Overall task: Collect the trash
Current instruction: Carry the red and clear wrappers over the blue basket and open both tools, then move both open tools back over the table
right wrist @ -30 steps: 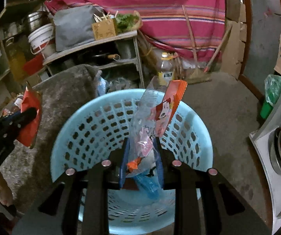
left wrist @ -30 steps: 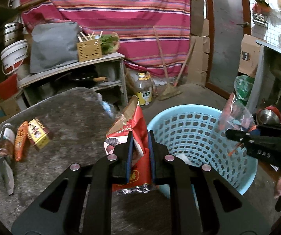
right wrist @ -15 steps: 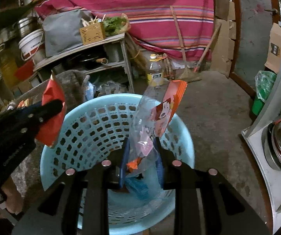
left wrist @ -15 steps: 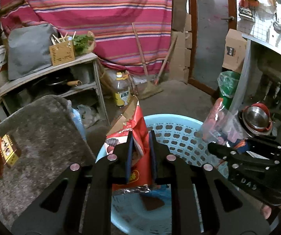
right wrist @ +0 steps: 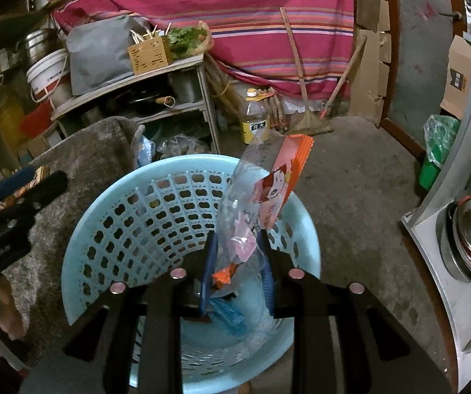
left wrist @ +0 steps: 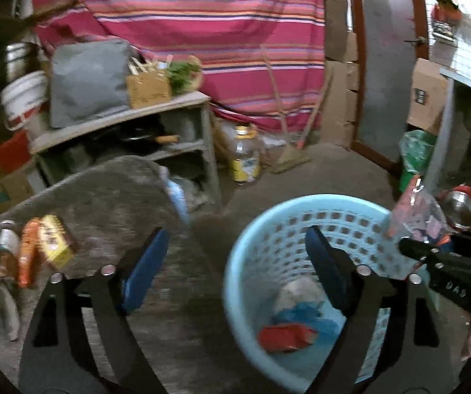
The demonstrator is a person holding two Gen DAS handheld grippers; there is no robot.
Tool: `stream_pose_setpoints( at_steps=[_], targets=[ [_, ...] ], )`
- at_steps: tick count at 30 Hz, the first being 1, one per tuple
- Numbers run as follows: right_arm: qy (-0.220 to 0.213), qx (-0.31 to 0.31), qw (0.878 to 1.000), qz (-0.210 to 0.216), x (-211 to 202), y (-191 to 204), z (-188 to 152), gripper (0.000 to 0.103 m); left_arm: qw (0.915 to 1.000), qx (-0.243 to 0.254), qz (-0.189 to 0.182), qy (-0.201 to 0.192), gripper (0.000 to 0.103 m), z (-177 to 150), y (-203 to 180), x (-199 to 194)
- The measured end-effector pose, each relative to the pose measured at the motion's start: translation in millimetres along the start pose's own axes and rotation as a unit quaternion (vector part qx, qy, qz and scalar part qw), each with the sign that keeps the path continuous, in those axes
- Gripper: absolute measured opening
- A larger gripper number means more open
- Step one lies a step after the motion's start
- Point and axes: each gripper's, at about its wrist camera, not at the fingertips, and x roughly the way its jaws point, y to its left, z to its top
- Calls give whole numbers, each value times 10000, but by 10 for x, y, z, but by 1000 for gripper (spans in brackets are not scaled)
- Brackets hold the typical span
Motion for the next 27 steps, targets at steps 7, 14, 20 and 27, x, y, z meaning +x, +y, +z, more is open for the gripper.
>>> stream_pose_setpoints(
  at_steps=[7,14,20,27],
  targets=[
    [78,-141,9999,-9,66,202,12,30,9993,-201,309,-4,92,-57,371,-166],
    [276,-99,9987,-405,204,374,-5,76,9980,-281,557,-56,96,-150,674,-364],
    [-64,-28,9989,-460,45,542,35,86,9962,-511,701,-58,97,-282,1051,-545],
    [-745,-94,9972,28,-176,1066,121,86,9917,-721,1063,-55,98,-474,1629,-743]
  ],
)
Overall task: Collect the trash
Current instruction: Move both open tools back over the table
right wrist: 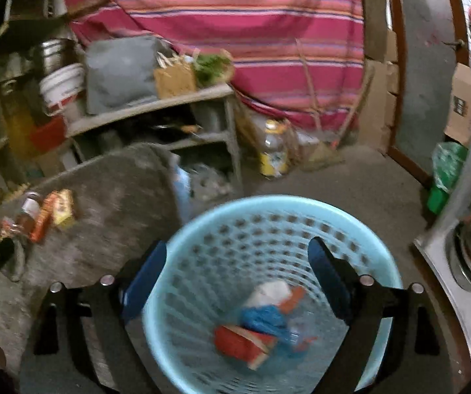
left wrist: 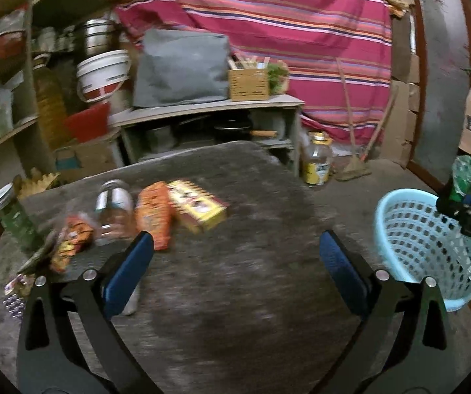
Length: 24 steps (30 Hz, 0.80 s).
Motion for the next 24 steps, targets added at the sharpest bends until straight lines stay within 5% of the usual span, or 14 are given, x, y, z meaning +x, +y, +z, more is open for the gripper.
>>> stream_pose_setpoints(
  at_steps=[14,24],
  targets=[
    [-125,-699,9963,482,201,1222,-42,87,9935,-427,1050,49,98,-215,1422,111],
    [-4,-1079,9927,537,496,1766,-93,87,9884,-632,1315,418,97,-367,2142,259]
  ],
)
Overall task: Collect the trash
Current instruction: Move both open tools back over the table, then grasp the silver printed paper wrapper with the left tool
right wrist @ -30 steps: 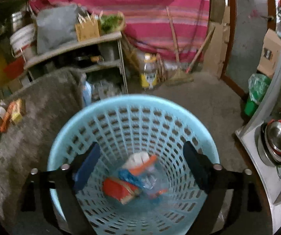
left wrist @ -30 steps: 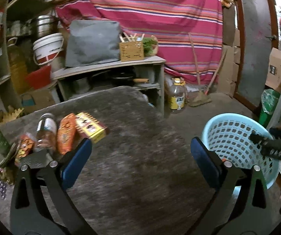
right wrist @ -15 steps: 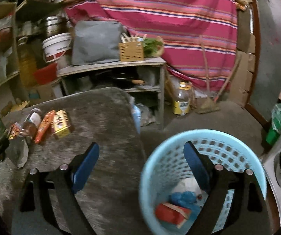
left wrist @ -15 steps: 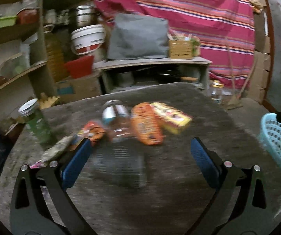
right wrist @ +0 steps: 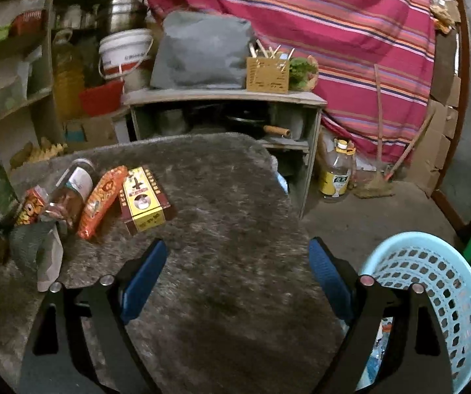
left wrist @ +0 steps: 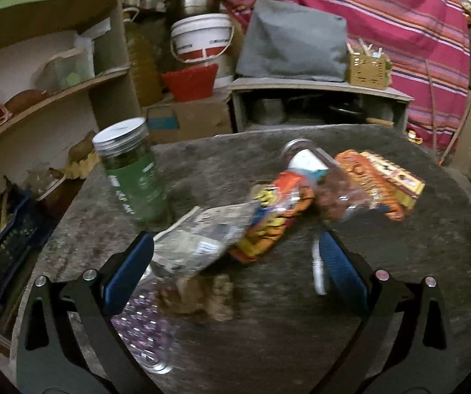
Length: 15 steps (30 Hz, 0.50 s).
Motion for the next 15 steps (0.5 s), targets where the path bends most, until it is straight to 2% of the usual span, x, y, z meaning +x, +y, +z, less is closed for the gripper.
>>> stream_pose_setpoints(
  at_steps=[3,8,15],
  targets=[
    [-74,-95,9999,25,52,114,37,87,9999,-96,7,91,97,8,135,91],
    [-8,-323,9995,3,177,288,66,87,9996,-110,10,269,88,10,224,237],
    [-18,-303,9995,41,213,343,91,87,9987,-261,12,433,87,59,270,394]
  ],
)
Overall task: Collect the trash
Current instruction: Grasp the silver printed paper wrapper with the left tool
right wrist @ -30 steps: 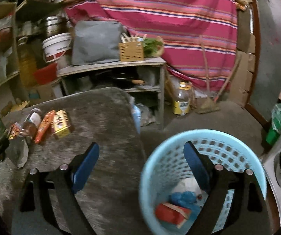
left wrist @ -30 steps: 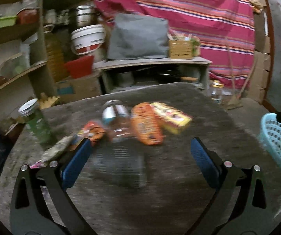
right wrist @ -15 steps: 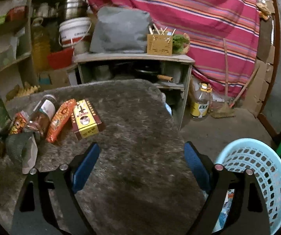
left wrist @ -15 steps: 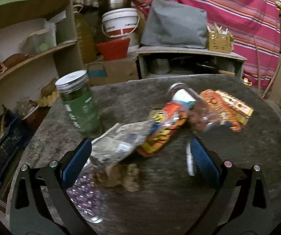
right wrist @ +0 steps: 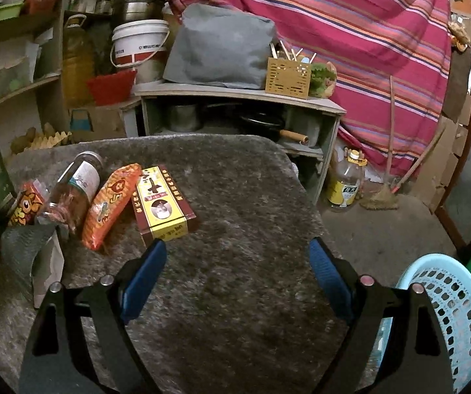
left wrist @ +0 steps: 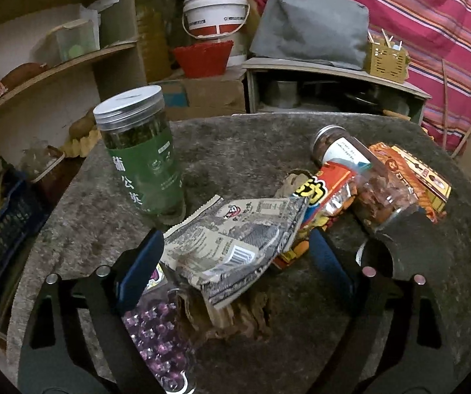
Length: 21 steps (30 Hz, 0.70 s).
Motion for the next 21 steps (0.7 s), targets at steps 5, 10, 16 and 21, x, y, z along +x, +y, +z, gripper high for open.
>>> stream_pose_setpoints(
  at_steps=[5,10,16,21],
  targets=[
    [62,-19,10000,1,41,31,-17,87,9996,-160,-129,215,72,23,59,114],
    [60,-72,10000,-10,35,54,-33,87,9989,-177,-313,294,55,-21,94,114],
    [77,-154,9998,-27,33,90,-49,87,9984,-16,-501,270,26,-51,32,16],
    [64,-223,9997,-23,30,128,-41,87,9993,23,-382,27,16,-36,55,-110]
  ],
)
